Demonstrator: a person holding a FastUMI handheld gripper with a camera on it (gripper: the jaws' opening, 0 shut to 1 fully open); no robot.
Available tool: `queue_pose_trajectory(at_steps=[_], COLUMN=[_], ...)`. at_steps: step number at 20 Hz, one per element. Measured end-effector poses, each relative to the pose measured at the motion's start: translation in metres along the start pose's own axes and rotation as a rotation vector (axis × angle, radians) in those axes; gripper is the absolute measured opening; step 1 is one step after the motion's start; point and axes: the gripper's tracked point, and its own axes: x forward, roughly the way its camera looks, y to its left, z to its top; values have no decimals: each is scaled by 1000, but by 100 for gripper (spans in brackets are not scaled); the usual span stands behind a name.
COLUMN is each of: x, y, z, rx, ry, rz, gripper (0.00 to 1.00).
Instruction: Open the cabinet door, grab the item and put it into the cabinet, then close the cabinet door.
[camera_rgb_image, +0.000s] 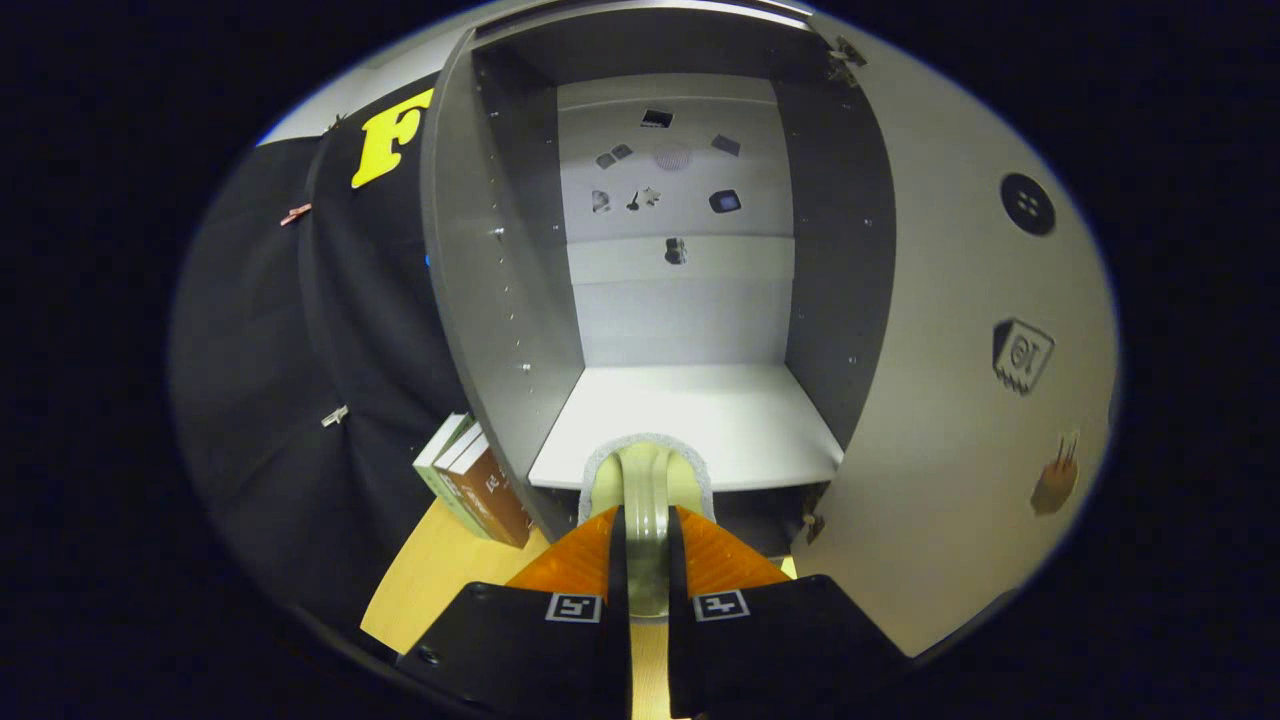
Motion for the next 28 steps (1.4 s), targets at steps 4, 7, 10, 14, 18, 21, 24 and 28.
queue_pose_trajectory(at_steps=[4,7,10,14,18,21,24,28], x=[39,70,101,136,165,179,197,210], y=[-3,-5,-6,-6,-11,-18,-27,-33], z=[24,29,29,28,26,26,24,23], rx=[16,37,34,36,35,41,53,54], ry=[11,29,38,51,68,84,87,85], rz=[-13,-21,-30,-35,-50,-80,-119,-154], gripper=[19,19,18,18,18,18,20,23])
